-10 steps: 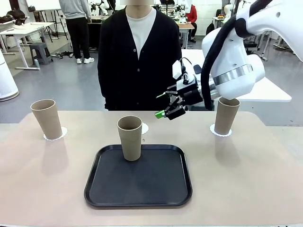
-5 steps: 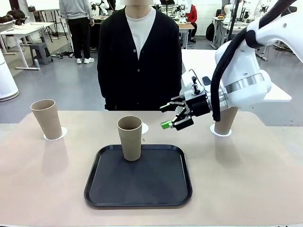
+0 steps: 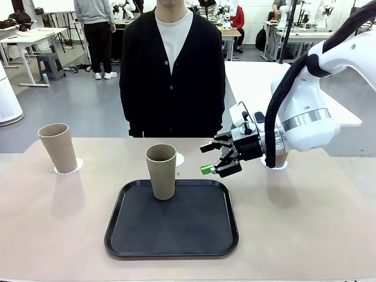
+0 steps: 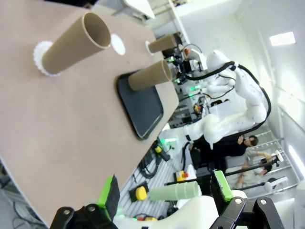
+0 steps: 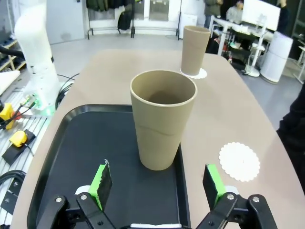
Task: Place coasters on the table and set cups on them.
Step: Take one Reusable plastic cup from the Flat Tray and place it on a coaster set by the human.
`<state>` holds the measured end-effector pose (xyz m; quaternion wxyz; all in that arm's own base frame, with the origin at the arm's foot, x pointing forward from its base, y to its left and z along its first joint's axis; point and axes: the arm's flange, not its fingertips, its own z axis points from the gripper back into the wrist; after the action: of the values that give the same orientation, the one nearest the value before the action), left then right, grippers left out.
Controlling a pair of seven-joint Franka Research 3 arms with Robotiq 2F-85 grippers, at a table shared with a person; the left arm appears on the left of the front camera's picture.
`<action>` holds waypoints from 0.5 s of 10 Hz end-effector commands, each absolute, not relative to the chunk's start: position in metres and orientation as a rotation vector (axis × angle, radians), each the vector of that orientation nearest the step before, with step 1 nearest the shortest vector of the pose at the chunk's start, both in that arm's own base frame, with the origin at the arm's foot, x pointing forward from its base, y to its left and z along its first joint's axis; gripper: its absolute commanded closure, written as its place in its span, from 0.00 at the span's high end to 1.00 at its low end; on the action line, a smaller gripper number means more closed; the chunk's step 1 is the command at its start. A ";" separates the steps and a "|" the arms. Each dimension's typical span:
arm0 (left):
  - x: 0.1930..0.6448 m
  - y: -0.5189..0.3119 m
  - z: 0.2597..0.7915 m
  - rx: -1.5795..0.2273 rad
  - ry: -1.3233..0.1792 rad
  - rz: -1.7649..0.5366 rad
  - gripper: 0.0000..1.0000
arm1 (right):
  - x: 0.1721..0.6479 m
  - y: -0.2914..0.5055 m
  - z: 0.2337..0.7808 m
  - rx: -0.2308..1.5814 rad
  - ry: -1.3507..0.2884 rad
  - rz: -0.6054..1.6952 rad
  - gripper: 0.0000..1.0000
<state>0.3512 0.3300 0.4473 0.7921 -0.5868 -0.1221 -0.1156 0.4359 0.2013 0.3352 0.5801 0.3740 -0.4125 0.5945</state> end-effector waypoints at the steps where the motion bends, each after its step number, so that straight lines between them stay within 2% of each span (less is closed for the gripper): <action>1: 0.350 0.331 0.449 -1.258 -0.258 -0.237 1.00 | 0.433 0.202 0.326 0.856 -1.007 1.388 1.00; 5: 0.350 0.331 0.449 -1.258 -0.258 -0.237 1.00 | 0.436 0.200 0.333 0.872 -0.967 1.388 1.00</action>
<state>0.3512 0.3300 0.4473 0.7921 -0.5868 -0.1221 -0.1156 0.4364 0.1986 0.3329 0.5814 0.3717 -0.4137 0.5939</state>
